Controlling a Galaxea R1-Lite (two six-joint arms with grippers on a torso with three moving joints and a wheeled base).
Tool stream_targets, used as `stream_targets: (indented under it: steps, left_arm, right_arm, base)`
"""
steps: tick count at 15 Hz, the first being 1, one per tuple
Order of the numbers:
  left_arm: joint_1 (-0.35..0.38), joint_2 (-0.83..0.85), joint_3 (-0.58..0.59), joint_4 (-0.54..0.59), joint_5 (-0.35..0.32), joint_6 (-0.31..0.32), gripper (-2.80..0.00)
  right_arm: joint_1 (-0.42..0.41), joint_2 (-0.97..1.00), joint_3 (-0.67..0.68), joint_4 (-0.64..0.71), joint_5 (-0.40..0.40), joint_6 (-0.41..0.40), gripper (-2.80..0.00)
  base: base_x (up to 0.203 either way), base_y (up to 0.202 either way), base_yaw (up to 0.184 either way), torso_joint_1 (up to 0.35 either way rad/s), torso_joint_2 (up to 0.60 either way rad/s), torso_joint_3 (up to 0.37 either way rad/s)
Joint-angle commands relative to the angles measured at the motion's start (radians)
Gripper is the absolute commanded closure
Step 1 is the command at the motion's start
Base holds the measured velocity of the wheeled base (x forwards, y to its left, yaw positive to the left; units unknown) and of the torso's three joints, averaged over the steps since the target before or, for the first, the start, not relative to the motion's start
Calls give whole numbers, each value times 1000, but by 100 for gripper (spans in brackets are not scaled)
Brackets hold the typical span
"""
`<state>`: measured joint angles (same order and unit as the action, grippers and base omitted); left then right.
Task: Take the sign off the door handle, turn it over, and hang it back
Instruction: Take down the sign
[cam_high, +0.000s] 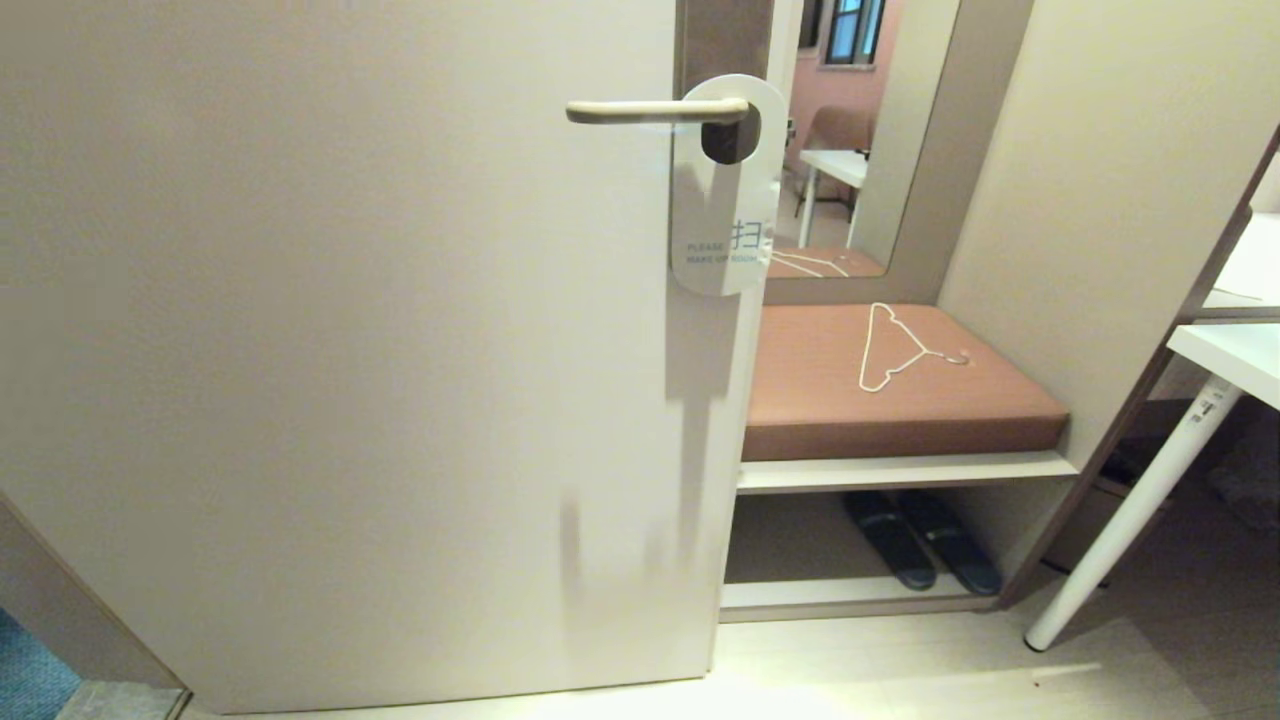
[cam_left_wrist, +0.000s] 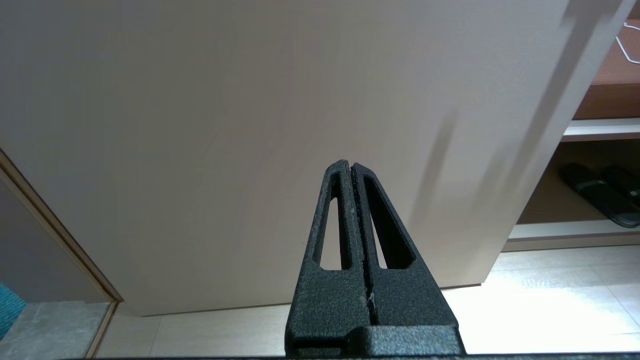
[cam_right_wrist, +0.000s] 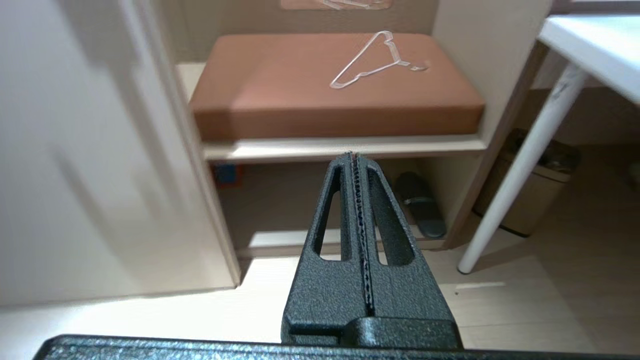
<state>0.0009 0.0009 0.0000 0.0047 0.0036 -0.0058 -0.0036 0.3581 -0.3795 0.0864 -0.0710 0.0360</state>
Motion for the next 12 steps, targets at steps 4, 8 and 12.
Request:
stream_targets:
  steps: [4,8,12]
  left_arm:
    - [-1,1,0,0,1,0,0]
    - [-1,1,0,0,0,0,0]
    - [-1,1,0,0,1,0,0]
  right_arm:
    - [-98,489,-270,-42,-86,-4,0]
    - [-284,742,-444,-87,-98,-82,0]
    - [-343,926,-544,-224,-30,-172,0]
  base:
    - [0,0,0,0,0,0]
    - [0,0,0,0,0,0]
    - [0,0,0,0,0,0]
